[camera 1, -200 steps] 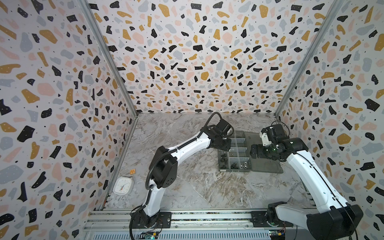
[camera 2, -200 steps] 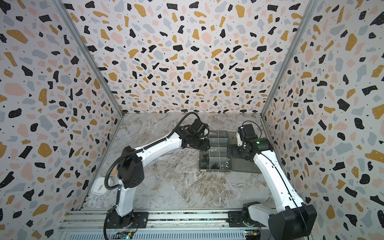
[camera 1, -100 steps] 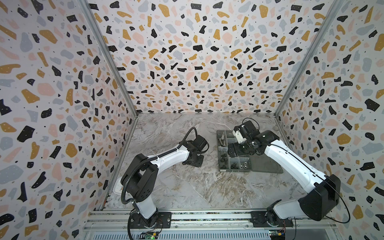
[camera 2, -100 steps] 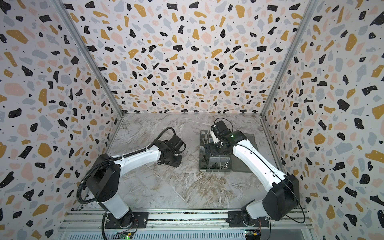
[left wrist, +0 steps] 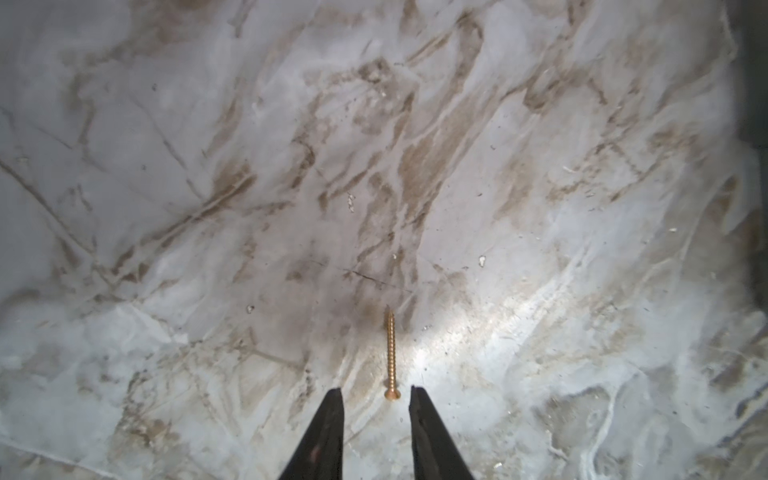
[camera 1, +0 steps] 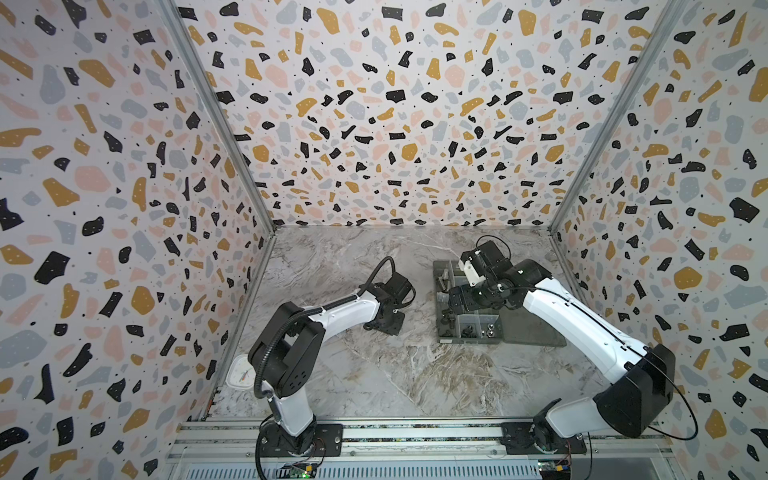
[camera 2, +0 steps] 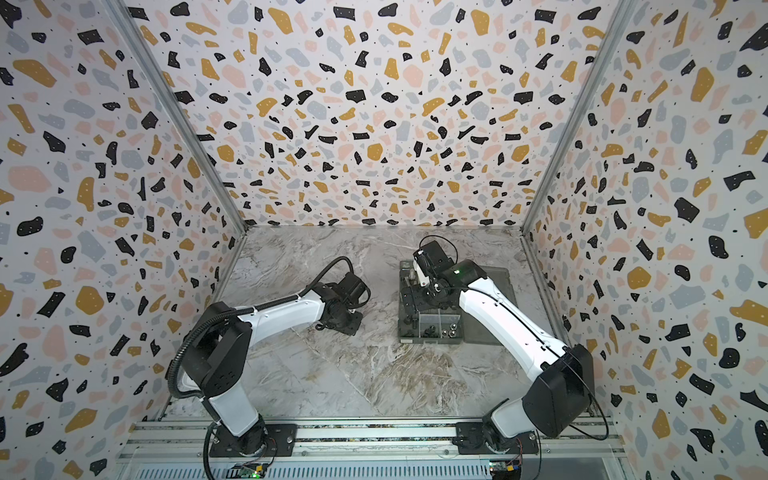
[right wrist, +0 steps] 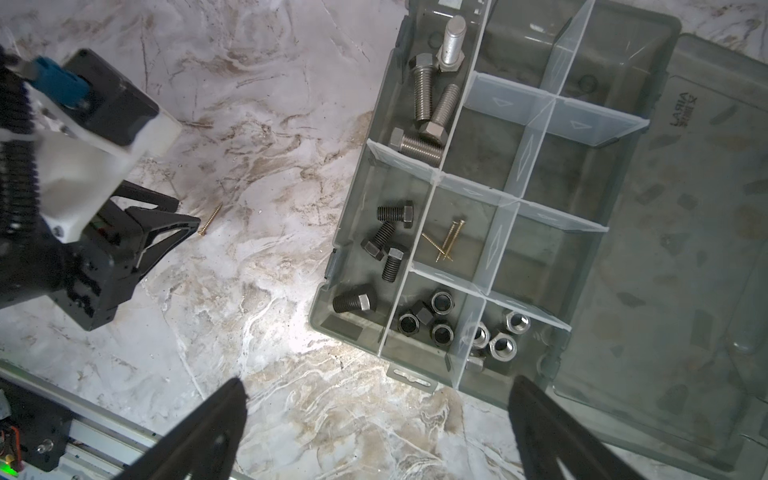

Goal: Sort the screws and nuts into containers
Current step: 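Carry the held brass screw over the organizer with the left gripper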

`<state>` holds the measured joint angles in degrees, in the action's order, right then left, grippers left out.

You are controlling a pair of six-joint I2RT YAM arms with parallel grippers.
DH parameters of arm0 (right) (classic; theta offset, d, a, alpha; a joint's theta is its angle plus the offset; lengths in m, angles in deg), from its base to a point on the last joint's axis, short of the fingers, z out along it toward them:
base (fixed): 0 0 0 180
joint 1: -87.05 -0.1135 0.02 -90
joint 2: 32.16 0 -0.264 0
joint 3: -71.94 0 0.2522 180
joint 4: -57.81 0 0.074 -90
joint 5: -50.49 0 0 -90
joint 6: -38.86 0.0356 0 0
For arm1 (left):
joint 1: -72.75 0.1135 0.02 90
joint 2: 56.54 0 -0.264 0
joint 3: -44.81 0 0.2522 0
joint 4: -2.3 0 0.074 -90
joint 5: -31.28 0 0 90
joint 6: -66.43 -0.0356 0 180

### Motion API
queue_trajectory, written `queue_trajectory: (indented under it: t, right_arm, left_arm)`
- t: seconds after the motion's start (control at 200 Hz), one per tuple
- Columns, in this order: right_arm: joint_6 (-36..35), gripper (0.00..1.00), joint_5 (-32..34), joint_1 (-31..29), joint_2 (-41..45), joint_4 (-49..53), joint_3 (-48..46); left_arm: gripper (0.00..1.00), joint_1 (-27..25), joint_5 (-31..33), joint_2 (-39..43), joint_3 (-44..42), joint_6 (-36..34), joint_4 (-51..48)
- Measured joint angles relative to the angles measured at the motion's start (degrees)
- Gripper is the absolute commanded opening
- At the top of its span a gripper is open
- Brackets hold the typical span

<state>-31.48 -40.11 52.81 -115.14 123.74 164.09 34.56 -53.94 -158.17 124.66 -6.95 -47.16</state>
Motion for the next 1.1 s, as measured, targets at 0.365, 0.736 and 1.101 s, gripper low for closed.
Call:
queue_trajectory:
  t: [0.365, 0.736, 1.101]
  right_arm:
    - [1.31, 0.99, 1.44, -0.17, 0.02, 0.68, 0.0]
    - [1.4, 0.99, 3.21, -0.17, 0.02, 2.1, 0.96]
    - [1.49, 0.99, 3.34, -0.17, 0.0, 2.29, 1.11]
  left_arm:
    - [0.26, 0.76, -2.75, -3.93, 0.02, -2.03, 1.27]
    - [0.0, 1.09, -4.04, -4.26, 0.31, -2.75, 1.33]
    - [0.0, 1.11, -4.46, -6.62, 6.36, -3.39, -3.76]
